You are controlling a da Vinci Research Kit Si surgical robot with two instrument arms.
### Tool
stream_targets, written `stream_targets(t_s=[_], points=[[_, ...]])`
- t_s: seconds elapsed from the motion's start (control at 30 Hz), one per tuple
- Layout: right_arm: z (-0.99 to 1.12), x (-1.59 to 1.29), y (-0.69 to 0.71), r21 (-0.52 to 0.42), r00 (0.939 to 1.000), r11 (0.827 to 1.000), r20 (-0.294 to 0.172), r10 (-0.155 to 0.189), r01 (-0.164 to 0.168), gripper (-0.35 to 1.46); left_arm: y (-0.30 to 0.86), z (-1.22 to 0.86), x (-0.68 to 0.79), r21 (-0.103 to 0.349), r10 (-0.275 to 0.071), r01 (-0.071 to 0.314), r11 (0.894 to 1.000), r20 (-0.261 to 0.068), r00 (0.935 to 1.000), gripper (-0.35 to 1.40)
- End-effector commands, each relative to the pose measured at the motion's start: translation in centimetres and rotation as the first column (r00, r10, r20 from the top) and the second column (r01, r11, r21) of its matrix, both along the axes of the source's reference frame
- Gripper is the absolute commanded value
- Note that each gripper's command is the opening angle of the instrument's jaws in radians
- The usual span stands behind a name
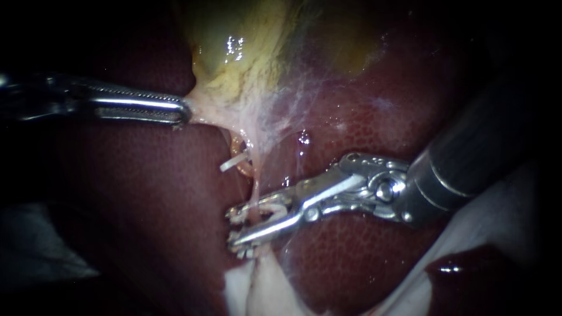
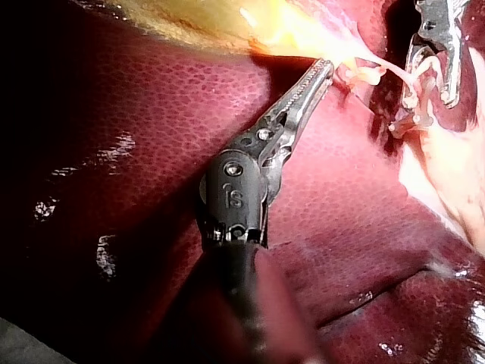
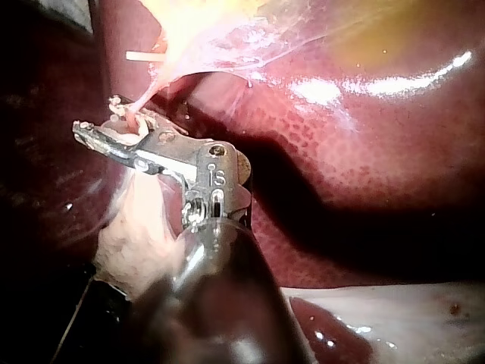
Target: Clipping second clip right tube
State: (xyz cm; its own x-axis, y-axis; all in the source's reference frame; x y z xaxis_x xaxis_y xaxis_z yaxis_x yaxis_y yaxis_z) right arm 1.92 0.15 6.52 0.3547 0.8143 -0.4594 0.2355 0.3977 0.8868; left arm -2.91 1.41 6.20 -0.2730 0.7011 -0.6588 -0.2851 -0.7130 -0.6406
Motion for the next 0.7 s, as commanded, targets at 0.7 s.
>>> stream_targets(t_s=[0.7], points=[[-0.02, -0.11, -0.05, 0.067, 0.9988, 0.998, 0.047, -0.017, 0.014, -0.35, 0.00, -0.01, 0.00, 0.000, 0.000, 0.000, 1.000, 0.000, 1.0000, -0.35]])
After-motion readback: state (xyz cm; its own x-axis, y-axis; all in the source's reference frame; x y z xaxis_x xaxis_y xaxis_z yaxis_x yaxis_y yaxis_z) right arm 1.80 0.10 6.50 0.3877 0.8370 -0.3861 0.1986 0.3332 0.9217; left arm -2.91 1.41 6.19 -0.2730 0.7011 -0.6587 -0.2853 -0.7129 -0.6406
